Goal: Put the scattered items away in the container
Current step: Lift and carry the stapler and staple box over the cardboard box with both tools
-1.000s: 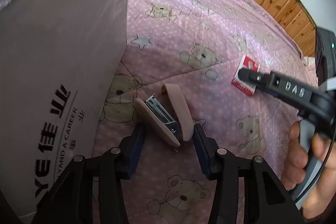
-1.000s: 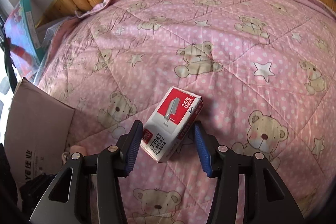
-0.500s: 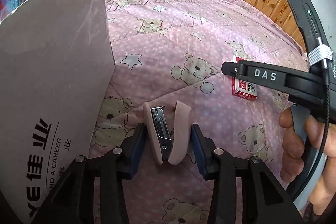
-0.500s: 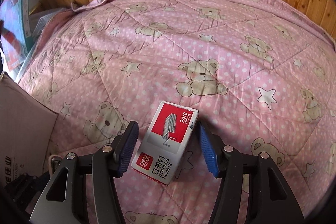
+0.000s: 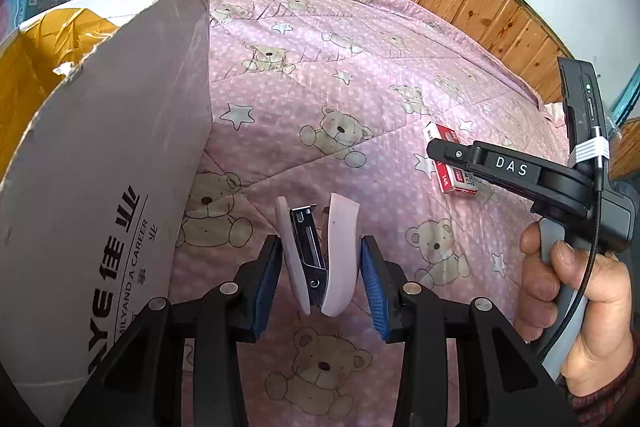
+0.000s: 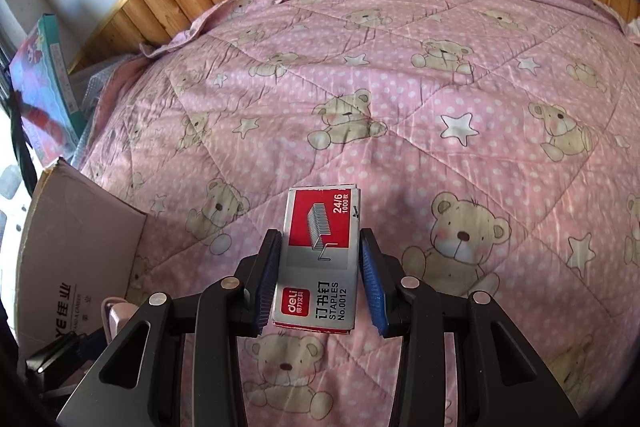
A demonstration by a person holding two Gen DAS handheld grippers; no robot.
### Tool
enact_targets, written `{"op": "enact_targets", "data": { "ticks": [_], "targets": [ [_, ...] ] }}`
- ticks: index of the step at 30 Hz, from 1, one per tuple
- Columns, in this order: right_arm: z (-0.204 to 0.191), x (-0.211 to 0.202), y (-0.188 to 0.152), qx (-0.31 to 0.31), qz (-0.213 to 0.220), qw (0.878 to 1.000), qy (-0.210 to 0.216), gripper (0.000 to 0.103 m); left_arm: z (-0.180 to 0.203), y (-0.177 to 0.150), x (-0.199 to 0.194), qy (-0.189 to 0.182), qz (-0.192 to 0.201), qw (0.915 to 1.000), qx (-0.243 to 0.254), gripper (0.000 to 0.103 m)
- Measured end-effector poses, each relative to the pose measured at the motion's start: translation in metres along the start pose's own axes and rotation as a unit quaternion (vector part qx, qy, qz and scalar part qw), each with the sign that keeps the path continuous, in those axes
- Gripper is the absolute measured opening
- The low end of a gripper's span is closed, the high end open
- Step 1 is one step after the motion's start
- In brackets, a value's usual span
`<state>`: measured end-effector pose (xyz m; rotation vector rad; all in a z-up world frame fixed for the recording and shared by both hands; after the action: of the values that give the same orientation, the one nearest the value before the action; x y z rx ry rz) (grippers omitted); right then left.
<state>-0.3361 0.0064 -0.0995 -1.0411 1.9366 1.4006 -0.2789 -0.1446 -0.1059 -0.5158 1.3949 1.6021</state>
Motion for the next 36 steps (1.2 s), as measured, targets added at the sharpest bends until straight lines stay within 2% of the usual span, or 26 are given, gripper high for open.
{"op": "enact_targets", "data": {
  "ticks": [13, 24, 36],
  "targets": [
    [-0.025, -0.056, -0.057, 0.002, -0.011, 0.999, 0.032, 0.040, 0.010, -0.018, -0.071, -0.005, 0.017, 0.9998, 0.004, 0.041],
    [-0.060, -0.122, -0.105, -0.027, 0.003, 0.998, 0.050, 0.040, 0.030, -0.032, -0.147, -0.007, 0.061, 0.9979, 0.019, 0.041],
    [-0.093, -0.170, -0.144, -0.045, 0.017, 0.996, 0.069, 0.040, 0.039, -0.053, -0.210, 0.010, 0.098, 0.9942, 0.044, 0.041]
  ]
}}
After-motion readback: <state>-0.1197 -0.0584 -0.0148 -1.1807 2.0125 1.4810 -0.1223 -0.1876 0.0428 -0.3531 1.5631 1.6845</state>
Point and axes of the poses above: each gripper's, at about its wrist camera, not at the fingertips, and x roughly the way its jaws point, z to its right, y to its top, the point moved 4 cm from there along x, roughly the way its jaws point, and after that the axes turned 3 degrees about z, right-handed, at the moved point
